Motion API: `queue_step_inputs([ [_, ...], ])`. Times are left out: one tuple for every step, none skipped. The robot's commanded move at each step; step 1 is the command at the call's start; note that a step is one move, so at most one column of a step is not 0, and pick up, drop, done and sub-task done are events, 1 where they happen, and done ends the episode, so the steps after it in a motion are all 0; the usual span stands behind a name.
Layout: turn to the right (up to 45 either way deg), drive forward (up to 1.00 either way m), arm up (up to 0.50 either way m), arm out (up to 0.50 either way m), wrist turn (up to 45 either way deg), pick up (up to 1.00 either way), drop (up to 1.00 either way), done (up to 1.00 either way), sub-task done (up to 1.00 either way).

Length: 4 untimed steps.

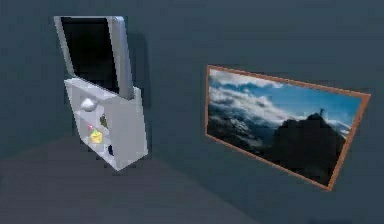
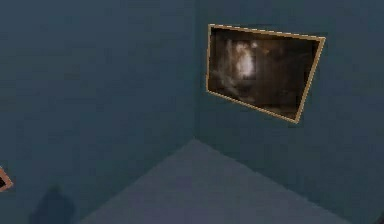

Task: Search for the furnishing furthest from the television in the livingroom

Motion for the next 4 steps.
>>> queue_step_inputs([
  [-24.0,0.0,0.0,0.0,0.0,0.0,0.0,0.0,0.0],
  [0.0,0.95,0.0,0.0,0.0,0.0,0.0,0.0,0.0],
  [-45.0,0.0,0.0,0.0,0.0,0.0,0.0,0.0,0.0],
  [-3.0,0.0,0.0,0.0,0.0,0.0,0.0,0.0,0.0],
])
